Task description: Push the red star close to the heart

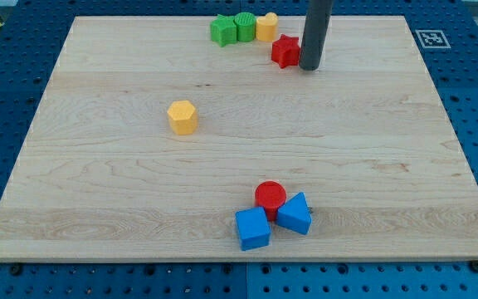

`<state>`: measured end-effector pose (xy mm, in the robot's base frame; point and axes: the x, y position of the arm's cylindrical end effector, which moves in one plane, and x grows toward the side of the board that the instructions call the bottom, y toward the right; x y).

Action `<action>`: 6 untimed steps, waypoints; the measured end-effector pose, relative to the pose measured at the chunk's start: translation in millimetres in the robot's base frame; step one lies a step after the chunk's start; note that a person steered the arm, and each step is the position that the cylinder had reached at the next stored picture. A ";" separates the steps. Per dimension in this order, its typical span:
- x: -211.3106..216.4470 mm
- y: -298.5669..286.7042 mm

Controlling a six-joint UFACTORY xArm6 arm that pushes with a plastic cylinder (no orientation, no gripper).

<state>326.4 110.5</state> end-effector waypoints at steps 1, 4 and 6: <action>16.2 2.0; -14.4 -31.0; -17.4 -29.4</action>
<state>309.0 81.1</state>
